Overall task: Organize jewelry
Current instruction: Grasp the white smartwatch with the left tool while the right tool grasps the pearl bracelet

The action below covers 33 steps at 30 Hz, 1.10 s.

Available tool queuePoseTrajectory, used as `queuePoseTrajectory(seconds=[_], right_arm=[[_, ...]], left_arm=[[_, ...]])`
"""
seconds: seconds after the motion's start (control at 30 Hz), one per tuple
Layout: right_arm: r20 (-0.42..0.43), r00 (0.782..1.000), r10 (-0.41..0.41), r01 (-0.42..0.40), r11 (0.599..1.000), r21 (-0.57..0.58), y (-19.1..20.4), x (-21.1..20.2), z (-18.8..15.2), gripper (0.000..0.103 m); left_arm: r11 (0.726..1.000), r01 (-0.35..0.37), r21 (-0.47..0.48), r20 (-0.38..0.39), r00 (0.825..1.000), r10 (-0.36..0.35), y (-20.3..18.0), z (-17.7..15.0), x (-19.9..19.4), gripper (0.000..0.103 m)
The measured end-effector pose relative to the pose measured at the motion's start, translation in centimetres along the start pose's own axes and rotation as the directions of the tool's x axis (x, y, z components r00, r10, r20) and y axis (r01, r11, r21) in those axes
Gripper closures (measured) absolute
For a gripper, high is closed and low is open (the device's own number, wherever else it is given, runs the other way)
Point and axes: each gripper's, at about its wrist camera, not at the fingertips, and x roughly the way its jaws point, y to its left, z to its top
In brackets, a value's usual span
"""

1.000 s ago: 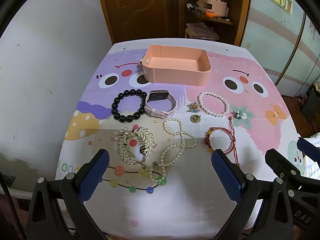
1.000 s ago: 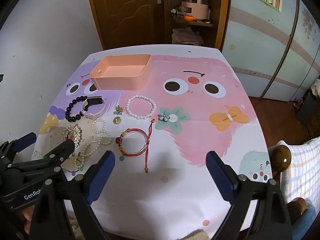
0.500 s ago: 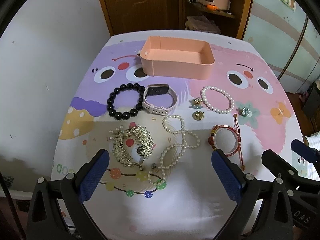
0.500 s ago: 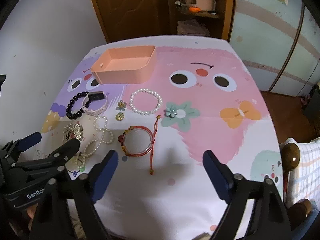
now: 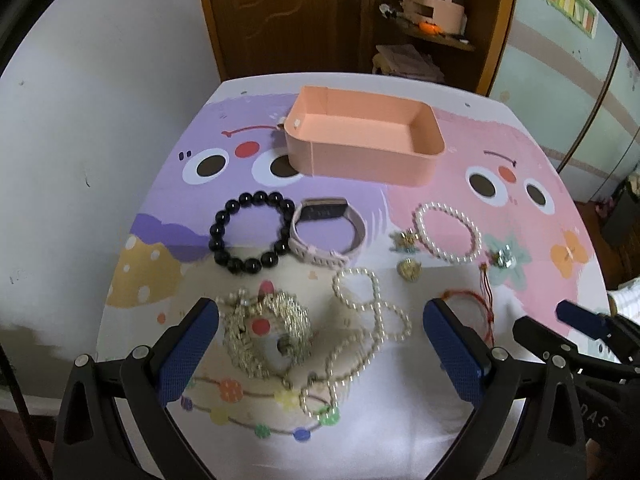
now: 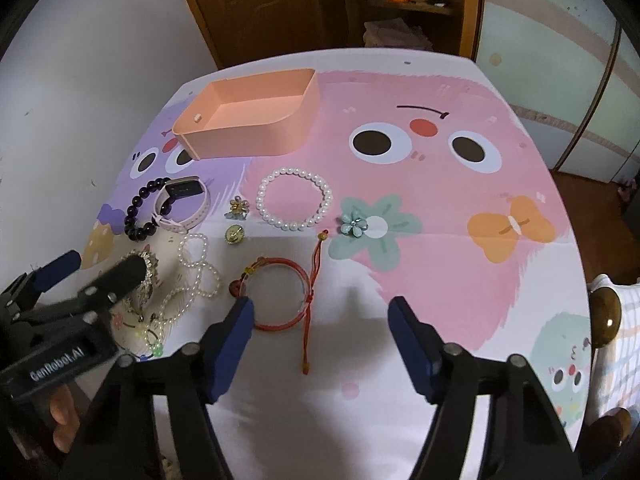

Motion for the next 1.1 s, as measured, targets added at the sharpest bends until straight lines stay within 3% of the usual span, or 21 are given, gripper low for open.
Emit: queuePoseTrajectory(seconds=[0.17, 0.67, 0.83, 1.1], right_arm=[[-0.032, 0.999, 0.022, -0.023, 1.000, -0.015, -0.3, 1.3, 1.6, 0.048], [-0.114, 0.993, 0.022, -0.041, 0.985, -0.165, -0.1, 3.5, 10.0, 0.050], [-0.176, 0.984, 0.024, -0.058, 0.980, -0.190, 0.0, 6.3, 10.8, 0.052], [-0.193, 0.981, -0.018, -0.035, 0.962, -0.272, 1.3, 9.1, 11.2, 0.055]], left_arm=[[0.999, 0.037, -0.033, -0.001, 0.999, -0.037, 1.2, 1.5, 1.5, 0.002], [0.998, 0.048, -0.040, -0.112, 0.992, -0.053, 6.0, 6.2, 6.4, 0.003], [0.995, 0.095, -0.012, -0.174, 0.980, -0.096, 5.8, 6.8, 8.4, 0.013], [0.994, 0.103, 0.035, -0.229, 0.969, -0.093, 4.0, 6.7, 10.0, 0.033]])
